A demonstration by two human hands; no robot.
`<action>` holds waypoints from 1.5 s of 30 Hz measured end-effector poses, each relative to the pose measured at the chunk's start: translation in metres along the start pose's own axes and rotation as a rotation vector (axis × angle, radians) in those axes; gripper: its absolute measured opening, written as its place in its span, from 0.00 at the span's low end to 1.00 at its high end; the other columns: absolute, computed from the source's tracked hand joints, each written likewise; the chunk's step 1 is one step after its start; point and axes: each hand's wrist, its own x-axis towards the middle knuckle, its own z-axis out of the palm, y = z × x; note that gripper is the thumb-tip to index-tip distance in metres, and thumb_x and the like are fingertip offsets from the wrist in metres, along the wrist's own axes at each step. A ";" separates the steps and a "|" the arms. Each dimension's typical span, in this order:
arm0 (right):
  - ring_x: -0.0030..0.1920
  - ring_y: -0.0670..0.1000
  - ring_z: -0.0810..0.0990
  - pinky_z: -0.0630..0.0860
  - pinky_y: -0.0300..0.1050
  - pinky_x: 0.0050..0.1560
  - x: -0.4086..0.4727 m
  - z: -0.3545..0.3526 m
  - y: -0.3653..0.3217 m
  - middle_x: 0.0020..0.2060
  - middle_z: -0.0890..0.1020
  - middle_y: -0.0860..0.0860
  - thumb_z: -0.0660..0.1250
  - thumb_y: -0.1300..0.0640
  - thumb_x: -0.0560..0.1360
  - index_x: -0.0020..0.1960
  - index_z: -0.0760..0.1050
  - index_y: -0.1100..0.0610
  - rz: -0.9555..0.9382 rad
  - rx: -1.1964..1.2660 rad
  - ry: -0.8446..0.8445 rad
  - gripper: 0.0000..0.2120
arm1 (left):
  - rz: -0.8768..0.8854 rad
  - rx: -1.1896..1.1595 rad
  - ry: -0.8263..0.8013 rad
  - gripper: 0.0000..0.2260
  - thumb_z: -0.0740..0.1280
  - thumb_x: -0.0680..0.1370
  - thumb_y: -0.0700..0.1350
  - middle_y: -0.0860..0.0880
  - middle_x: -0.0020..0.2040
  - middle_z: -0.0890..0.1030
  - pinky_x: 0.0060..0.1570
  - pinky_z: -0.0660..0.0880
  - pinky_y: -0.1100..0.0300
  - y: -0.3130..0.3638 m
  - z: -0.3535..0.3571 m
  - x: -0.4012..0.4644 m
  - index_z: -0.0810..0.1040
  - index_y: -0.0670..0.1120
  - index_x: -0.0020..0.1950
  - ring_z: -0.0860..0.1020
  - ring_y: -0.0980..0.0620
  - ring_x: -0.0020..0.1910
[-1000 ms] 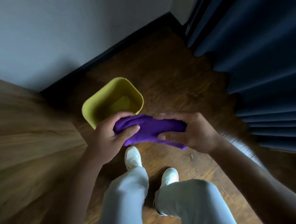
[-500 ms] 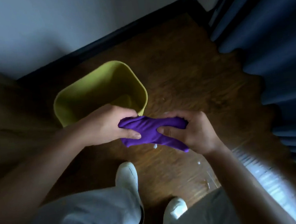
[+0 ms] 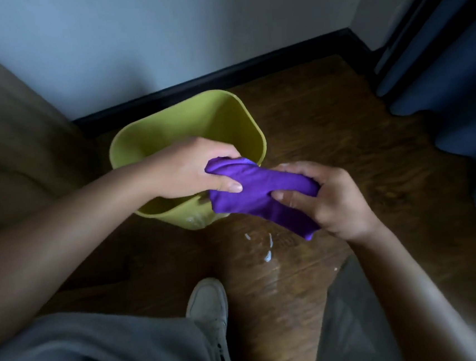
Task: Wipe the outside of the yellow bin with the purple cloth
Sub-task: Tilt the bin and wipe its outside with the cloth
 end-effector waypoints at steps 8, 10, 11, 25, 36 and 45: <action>0.44 0.42 0.83 0.78 0.36 0.47 -0.011 -0.003 0.016 0.43 0.87 0.43 0.77 0.56 0.72 0.49 0.84 0.52 0.066 0.301 0.214 0.08 | -0.101 -0.071 0.228 0.35 0.70 0.76 0.62 0.57 0.56 0.80 0.57 0.78 0.55 -0.013 0.026 -0.012 0.58 0.63 0.80 0.82 0.54 0.50; 0.43 0.44 0.82 0.78 0.39 0.45 -0.011 -0.013 0.025 0.42 0.86 0.45 0.78 0.59 0.73 0.48 0.84 0.52 0.115 0.379 0.362 0.06 | -0.077 0.059 0.249 0.34 0.68 0.80 0.57 0.50 0.65 0.79 0.56 0.81 0.49 -0.021 0.043 -0.014 0.54 0.65 0.81 0.83 0.50 0.54; 0.43 0.45 0.82 0.78 0.42 0.45 -0.011 -0.019 0.029 0.42 0.86 0.46 0.77 0.60 0.73 0.48 0.84 0.52 0.129 0.406 0.429 0.06 | -0.041 0.176 0.207 0.33 0.67 0.81 0.55 0.49 0.68 0.78 0.54 0.81 0.49 -0.025 0.051 -0.015 0.51 0.66 0.81 0.83 0.49 0.56; 0.44 0.49 0.86 0.80 0.44 0.41 -0.017 -0.012 0.041 0.46 0.86 0.52 0.77 0.54 0.74 0.53 0.83 0.53 0.288 0.374 0.561 0.09 | 0.067 0.355 0.216 0.29 0.61 0.84 0.39 0.54 0.22 0.62 0.20 0.60 0.60 -0.053 0.041 -0.007 0.58 0.62 0.81 0.61 0.55 0.18; 0.62 0.44 0.80 0.78 0.55 0.65 0.028 0.011 0.036 0.65 0.79 0.43 0.77 0.48 0.70 0.48 0.80 0.47 0.199 0.190 0.546 0.09 | -0.085 -0.132 0.445 0.26 0.60 0.86 0.43 0.61 0.31 0.64 0.29 0.62 0.63 -0.054 0.049 0.002 0.60 0.64 0.81 0.58 0.61 0.33; 0.61 0.44 0.81 0.77 0.51 0.65 0.061 0.054 0.023 0.63 0.81 0.45 0.77 0.55 0.71 0.50 0.81 0.55 0.061 0.145 0.340 0.10 | -0.104 -0.274 0.398 0.26 0.62 0.83 0.51 0.50 0.47 0.71 0.45 0.66 0.52 -0.074 0.065 0.005 0.60 0.73 0.76 0.70 0.52 0.42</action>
